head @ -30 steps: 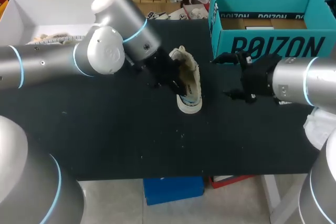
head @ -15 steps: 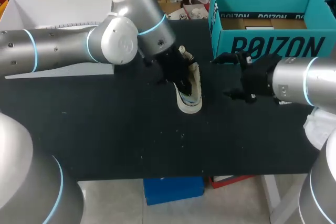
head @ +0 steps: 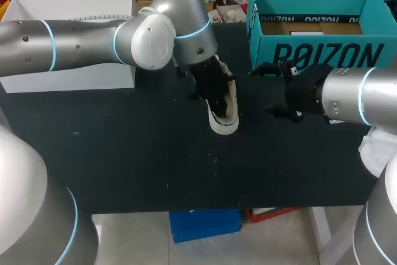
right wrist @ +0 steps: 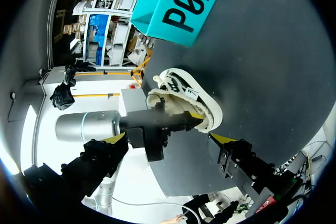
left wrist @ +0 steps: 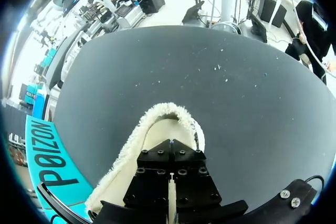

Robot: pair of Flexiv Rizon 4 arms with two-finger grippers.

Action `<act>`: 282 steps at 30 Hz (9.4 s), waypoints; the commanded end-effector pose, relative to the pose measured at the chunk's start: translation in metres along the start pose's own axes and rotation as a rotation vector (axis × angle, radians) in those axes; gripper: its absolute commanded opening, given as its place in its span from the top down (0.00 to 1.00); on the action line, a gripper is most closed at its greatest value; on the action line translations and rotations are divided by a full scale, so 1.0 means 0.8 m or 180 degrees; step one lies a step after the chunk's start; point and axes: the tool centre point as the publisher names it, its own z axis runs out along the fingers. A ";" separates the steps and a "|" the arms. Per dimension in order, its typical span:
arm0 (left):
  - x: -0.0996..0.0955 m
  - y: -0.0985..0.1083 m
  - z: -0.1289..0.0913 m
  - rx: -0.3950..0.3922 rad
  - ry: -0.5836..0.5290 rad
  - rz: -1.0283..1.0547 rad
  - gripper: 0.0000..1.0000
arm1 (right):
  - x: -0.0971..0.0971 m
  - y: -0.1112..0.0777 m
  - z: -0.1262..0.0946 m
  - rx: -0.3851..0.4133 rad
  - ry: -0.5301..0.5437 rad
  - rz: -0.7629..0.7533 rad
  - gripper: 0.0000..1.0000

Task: Take the shoe out of the shoebox, open the shoe tongue, remove and reinsert the insole, then place the shoe into the shoebox

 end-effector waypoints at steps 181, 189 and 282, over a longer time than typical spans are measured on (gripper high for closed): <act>0.029 0.082 -0.070 -0.0687 -0.0251 -0.0449 0.68 | -0.007 -0.008 -0.004 -0.1056 0.0031 0.0388 0.00; 0.024 0.089 -0.055 -0.0772 -0.0257 -0.0352 0.75 | -0.007 -0.008 -0.004 -0.1056 0.0031 0.0388 0.00; 0.111 0.069 -0.313 -0.1722 -0.1107 -0.0986 1.00 | -0.007 -0.008 -0.004 -0.1056 0.0031 0.0388 0.00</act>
